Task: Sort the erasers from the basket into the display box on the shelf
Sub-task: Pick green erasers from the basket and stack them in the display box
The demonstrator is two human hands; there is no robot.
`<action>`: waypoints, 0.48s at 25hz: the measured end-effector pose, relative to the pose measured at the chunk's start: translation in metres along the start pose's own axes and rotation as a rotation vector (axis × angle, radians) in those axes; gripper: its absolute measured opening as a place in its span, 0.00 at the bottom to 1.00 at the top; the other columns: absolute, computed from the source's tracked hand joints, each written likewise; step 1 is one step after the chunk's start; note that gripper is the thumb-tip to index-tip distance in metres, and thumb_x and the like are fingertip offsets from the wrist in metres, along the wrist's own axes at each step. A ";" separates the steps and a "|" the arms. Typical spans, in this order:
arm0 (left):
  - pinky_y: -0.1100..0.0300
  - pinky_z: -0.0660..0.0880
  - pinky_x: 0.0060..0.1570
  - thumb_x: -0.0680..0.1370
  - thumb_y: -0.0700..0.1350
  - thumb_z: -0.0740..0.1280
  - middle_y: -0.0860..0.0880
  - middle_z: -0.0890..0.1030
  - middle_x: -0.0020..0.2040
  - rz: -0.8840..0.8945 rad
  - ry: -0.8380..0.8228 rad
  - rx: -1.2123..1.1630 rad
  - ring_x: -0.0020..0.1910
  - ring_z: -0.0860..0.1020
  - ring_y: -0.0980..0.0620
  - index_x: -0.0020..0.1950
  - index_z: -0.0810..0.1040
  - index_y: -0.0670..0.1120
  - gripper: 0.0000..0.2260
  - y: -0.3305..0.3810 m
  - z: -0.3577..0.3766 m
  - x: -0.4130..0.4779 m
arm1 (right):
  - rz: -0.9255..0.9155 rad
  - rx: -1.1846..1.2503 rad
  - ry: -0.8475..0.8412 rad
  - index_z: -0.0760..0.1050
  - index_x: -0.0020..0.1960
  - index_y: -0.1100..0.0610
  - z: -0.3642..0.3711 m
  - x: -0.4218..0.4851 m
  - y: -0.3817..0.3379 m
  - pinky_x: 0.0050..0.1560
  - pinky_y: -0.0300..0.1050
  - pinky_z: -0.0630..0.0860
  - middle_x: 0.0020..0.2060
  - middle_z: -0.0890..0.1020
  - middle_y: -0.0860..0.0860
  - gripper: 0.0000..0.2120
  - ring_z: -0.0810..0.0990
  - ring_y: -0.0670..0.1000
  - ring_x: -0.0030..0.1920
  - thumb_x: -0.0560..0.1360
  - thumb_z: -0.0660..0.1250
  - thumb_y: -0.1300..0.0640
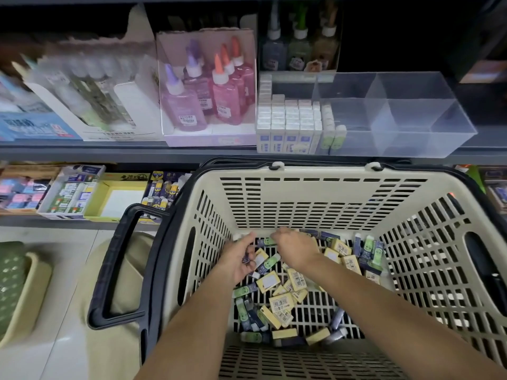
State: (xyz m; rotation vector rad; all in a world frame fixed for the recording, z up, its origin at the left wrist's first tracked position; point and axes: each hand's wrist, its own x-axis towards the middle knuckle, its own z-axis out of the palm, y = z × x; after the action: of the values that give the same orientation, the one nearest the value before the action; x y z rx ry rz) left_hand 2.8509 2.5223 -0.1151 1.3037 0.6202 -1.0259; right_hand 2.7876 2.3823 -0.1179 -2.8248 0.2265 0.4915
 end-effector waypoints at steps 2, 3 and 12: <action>0.62 0.70 0.29 0.76 0.42 0.68 0.49 0.74 0.30 0.054 0.017 -0.004 0.27 0.70 0.55 0.42 0.76 0.44 0.04 -0.002 0.003 0.000 | 0.004 -0.099 -0.050 0.73 0.59 0.58 0.002 0.000 0.000 0.37 0.45 0.71 0.56 0.75 0.54 0.15 0.78 0.55 0.50 0.74 0.60 0.67; 0.61 0.73 0.33 0.77 0.41 0.67 0.49 0.77 0.32 0.087 0.028 -0.007 0.30 0.72 0.55 0.42 0.76 0.44 0.04 -0.003 0.004 0.001 | 0.030 -0.078 -0.053 0.73 0.59 0.58 0.002 -0.001 0.003 0.37 0.44 0.71 0.56 0.74 0.54 0.13 0.78 0.55 0.50 0.75 0.61 0.65; 0.57 0.79 0.44 0.76 0.48 0.68 0.46 0.82 0.53 0.093 -0.172 0.327 0.51 0.80 0.50 0.57 0.77 0.46 0.12 -0.002 0.018 -0.005 | 0.168 1.009 -0.075 0.74 0.51 0.58 -0.033 -0.016 0.019 0.41 0.34 0.77 0.39 0.81 0.50 0.07 0.81 0.46 0.40 0.74 0.67 0.63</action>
State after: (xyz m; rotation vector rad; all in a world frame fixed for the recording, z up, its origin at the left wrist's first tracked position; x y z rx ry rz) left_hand 2.8441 2.5058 -0.1083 1.4928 0.2644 -1.1814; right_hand 2.7789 2.3571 -0.0870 -1.8093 0.5235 0.3641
